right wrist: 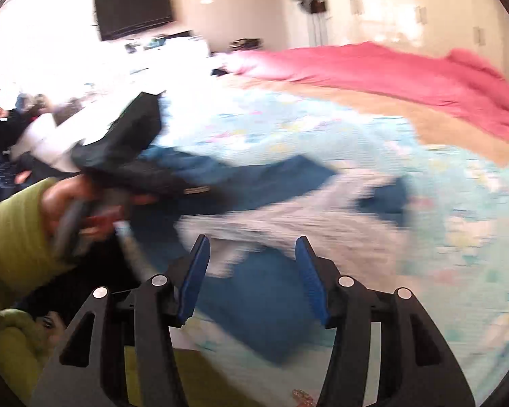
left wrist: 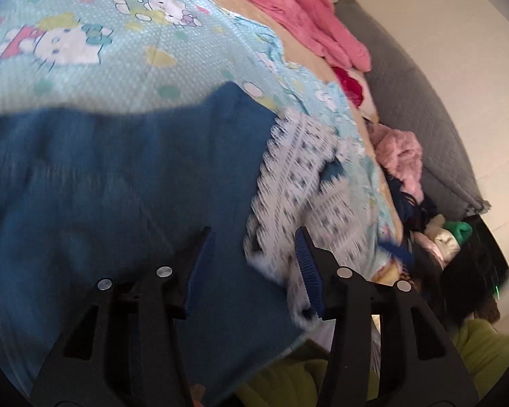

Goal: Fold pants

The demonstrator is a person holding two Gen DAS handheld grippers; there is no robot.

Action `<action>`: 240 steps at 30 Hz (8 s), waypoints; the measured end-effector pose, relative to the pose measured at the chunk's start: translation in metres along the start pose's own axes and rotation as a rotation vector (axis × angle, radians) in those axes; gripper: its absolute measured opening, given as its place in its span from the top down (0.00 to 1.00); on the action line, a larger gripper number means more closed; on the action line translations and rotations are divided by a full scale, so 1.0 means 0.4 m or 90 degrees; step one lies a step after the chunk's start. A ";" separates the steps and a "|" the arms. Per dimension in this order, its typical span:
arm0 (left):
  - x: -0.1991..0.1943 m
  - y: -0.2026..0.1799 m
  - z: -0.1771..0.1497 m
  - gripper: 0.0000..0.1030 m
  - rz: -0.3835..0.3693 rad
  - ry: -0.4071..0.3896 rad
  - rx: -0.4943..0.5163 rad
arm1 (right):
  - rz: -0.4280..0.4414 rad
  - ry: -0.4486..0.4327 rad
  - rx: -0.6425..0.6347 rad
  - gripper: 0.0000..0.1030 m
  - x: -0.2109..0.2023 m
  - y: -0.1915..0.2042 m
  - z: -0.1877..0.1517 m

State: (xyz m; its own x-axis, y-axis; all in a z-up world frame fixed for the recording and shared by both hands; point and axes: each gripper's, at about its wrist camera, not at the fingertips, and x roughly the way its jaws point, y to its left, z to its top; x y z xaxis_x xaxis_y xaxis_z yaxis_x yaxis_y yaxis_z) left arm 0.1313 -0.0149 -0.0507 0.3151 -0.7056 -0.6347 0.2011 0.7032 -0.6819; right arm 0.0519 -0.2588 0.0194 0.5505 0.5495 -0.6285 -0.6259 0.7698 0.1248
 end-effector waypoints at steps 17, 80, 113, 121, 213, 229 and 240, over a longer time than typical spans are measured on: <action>0.051 -0.074 -0.061 0.40 0.005 0.020 0.051 | -0.177 0.064 -0.124 0.89 0.076 -0.147 0.096; -0.148 0.028 -0.167 0.86 0.032 -0.085 -0.085 | 0.076 0.079 -0.061 0.43 0.275 -0.175 0.360; 0.011 -0.065 -0.128 0.60 0.345 0.011 0.187 | 0.011 0.206 -0.088 0.31 0.171 0.038 -0.071; -0.024 -0.050 -0.132 0.60 0.317 -0.005 0.158 | 0.007 0.181 -0.051 0.30 0.146 0.025 -0.053; -0.224 0.130 -0.078 0.16 0.065 -0.154 -0.114 | 0.373 0.114 -0.035 0.71 0.345 0.056 0.376; -0.016 -0.084 -0.088 0.17 0.071 -0.046 0.062 | 0.178 0.111 0.166 0.14 0.235 -0.191 0.146; 0.015 -0.113 -0.140 0.16 0.165 -0.036 0.150 | 0.057 0.191 0.146 0.21 0.330 -0.128 0.122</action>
State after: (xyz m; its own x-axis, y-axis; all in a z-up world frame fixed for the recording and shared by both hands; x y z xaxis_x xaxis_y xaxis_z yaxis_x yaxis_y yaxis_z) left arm 0.0721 -0.0558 -0.0438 0.4338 -0.4995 -0.7499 0.3145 0.8639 -0.3935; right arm 0.1836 -0.2097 -0.0324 0.2917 0.5240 -0.8002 -0.5061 0.7945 0.3357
